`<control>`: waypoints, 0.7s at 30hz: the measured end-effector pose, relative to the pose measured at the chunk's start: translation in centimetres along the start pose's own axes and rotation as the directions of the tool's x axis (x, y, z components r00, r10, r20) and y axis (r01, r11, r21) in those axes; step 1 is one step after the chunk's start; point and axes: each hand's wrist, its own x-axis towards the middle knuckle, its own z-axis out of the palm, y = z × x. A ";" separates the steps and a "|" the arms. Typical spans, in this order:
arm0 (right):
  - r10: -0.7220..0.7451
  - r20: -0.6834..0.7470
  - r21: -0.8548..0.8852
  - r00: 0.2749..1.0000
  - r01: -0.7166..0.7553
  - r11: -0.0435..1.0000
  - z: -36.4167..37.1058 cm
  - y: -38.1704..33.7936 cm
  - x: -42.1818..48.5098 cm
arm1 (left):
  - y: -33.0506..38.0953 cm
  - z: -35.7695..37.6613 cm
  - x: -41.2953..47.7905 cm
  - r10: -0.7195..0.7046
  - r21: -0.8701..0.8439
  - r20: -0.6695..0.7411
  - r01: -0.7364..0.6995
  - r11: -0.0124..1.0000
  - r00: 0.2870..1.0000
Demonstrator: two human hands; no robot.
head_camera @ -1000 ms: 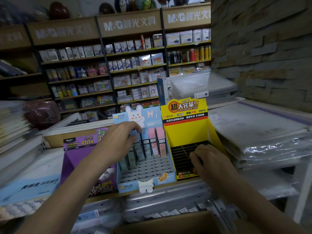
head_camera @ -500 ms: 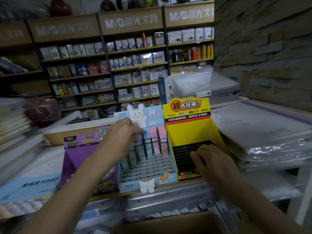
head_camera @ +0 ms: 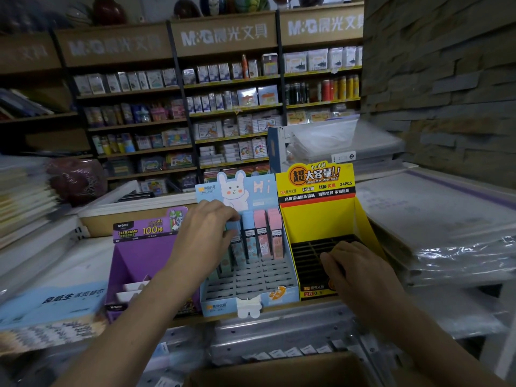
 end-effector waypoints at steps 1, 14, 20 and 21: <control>-0.004 -0.003 -0.006 1.000 0.004 1.000 0.0 -0.1 0.0 | -0.1 0.0 -0.1 0.003 0.000 0.002 -0.003 1.000 1.000; -0.113 -0.051 0.251 0.992 0.123 0.960 -2.7 -4.1 -2.0 | 2.3 -1.8 -8.5 -0.095 -0.412 -0.162 0.020 0.911 0.982; -0.108 0.099 0.374 0.989 0.064 0.925 0.1 -5.5 -6.9 | 2.8 1.4 -15.4 -0.225 -0.610 0.005 0.181 0.771 0.974; -0.100 0.132 0.372 0.986 0.044 0.927 0.9 -5.5 -7.7 | 2.7 2.0 -16.5 -0.244 -0.616 0.031 0.210 0.759 0.969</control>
